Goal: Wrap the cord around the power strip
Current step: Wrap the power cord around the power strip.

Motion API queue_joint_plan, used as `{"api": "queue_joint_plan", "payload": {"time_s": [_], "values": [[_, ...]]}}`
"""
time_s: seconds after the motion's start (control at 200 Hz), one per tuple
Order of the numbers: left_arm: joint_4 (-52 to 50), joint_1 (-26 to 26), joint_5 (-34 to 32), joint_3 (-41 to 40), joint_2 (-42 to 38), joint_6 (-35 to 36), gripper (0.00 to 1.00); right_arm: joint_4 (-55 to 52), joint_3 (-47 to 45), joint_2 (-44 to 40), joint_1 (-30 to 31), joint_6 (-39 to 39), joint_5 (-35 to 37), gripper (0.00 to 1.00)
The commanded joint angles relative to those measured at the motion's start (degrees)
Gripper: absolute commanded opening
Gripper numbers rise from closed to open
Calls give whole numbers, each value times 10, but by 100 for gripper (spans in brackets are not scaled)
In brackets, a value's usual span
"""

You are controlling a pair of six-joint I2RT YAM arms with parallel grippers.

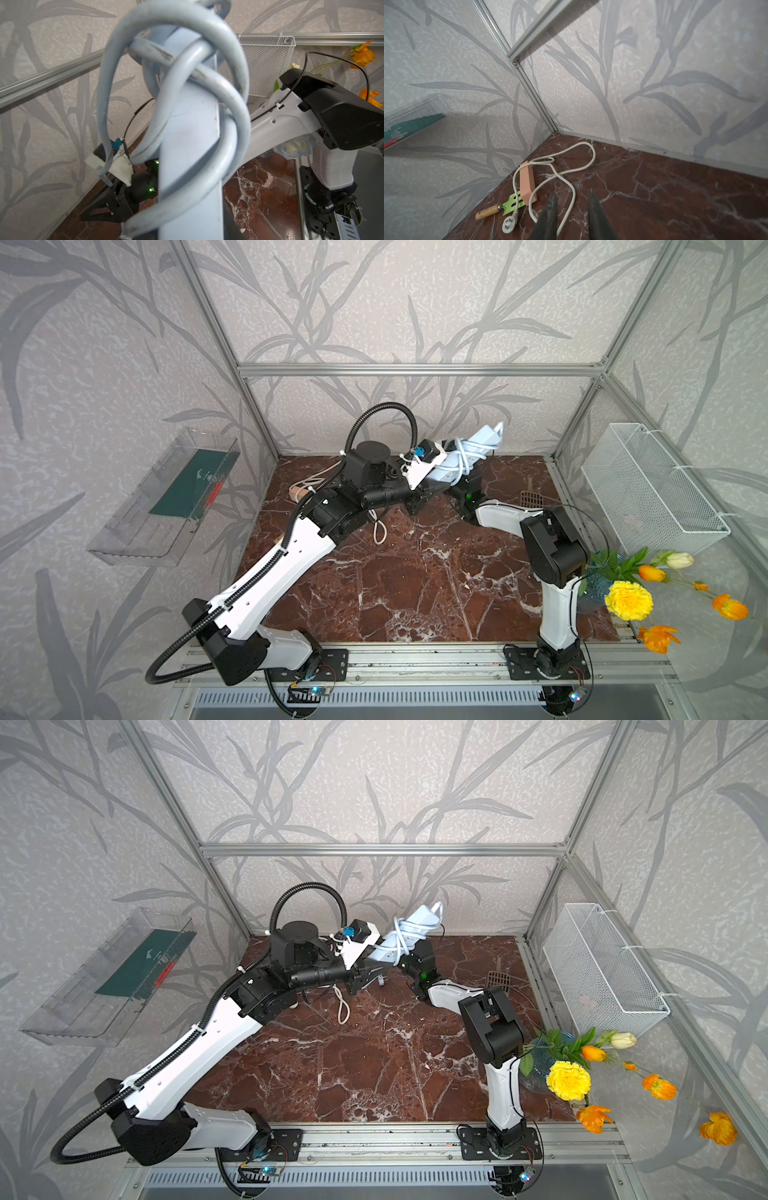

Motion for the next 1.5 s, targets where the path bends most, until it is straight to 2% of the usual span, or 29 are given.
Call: {"api": "queue_joint_plan", "payload": {"time_s": [0.0,0.095,0.19,0.235,0.31,0.37,0.535,0.655,0.77,0.88,1.09,1.234,1.384,1.494], "values": [[115,24,-43,29,-34,-26,0,12,-43,5,13,16,35,10],[137,56,-93,21,-33,-57,0,-10,-94,-29,36,-8,58,4],[125,92,-160,25,-24,-53,0,-67,-139,-70,60,-47,65,0],[96,103,-187,36,-12,-26,0,-100,-159,-96,70,-74,69,0],[54,110,-279,45,13,45,0,-168,-184,-147,83,-131,86,0],[26,128,-326,47,35,72,0,-245,-193,-185,98,-194,102,0],[4,190,-378,-1,84,104,0,-439,-191,-328,169,-427,197,0],[-11,204,-383,-33,124,130,0,-496,-173,-417,196,-522,211,0],[-46,188,-327,-47,145,125,0,-517,-101,-447,197,-568,216,0],[-80,161,-244,-69,137,129,0,-533,16,-411,188,-624,241,0],[-95,135,-28,-159,27,111,0,-619,222,-311,111,-654,184,0],[-138,84,68,-202,-35,126,0,-712,358,-235,83,-714,165,0],[-161,69,199,-194,-68,101,0,-775,457,-165,26,-687,33,0],[-122,63,291,-182,-85,60,0,-789,487,-123,-15,-629,-110,1]]}}
